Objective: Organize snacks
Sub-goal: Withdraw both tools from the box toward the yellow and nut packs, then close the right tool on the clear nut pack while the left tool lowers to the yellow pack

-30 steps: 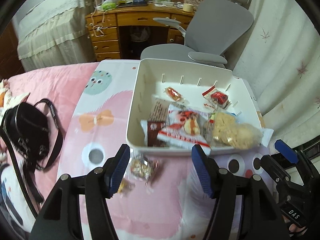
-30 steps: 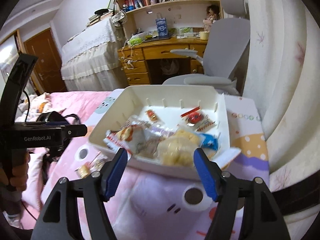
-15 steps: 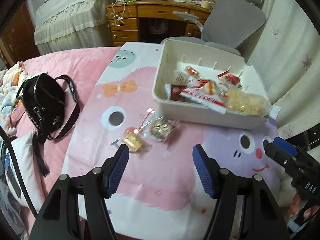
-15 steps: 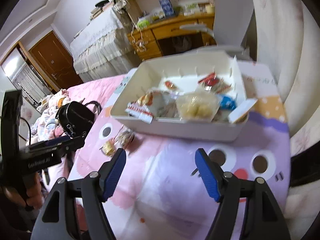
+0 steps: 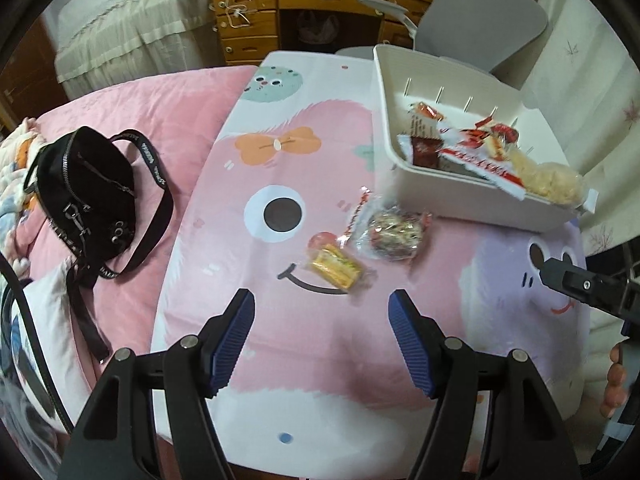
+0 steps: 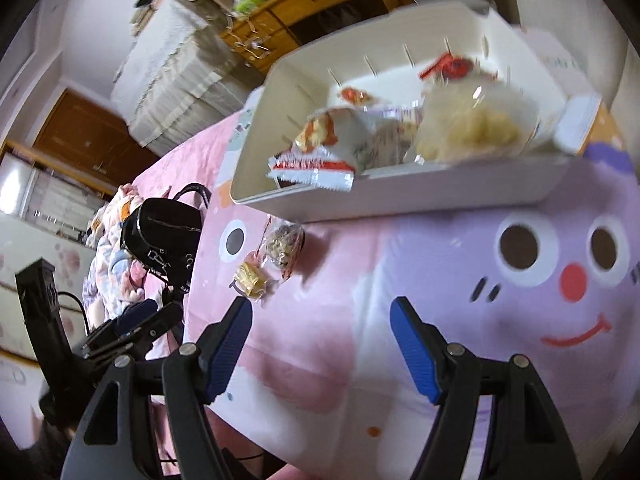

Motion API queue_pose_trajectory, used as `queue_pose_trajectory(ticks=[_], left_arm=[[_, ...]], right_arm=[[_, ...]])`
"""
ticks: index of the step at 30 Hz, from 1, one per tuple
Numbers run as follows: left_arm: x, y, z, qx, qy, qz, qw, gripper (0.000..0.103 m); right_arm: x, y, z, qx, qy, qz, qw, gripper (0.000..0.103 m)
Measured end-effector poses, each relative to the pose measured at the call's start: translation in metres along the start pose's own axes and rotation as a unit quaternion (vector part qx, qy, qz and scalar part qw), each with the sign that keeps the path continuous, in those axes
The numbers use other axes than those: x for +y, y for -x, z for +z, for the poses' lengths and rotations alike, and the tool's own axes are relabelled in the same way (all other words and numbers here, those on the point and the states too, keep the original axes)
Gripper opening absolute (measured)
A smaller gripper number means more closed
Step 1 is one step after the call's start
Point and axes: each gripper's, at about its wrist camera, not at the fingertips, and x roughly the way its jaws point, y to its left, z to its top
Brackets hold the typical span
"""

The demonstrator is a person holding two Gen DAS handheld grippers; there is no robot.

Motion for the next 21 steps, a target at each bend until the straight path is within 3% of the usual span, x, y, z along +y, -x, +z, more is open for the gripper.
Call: queue_pose_trajectory(ticks=[7,12,21], left_arm=[[0.015,-0.038,0.01,0.026,-0.058,-0.044,0.997,0.068],[0.018,-0.064,0.014,0.044,-0.089,-0.076,0.9922,0.068],[0.014,-0.092,0.016,0.037,-0.154,-0.107,0.9816,0.069]], right_arm=[[0.006,-0.03,-0.004,0.007,-0.119,-0.003,0.993,0.072],[0.012,-0.05,-0.006,0.003,-0.198,-0.012,0.98,0.072],[0.013,-0.076,-0.002,0.006,-0.295,-0.012,0.955,0.072]])
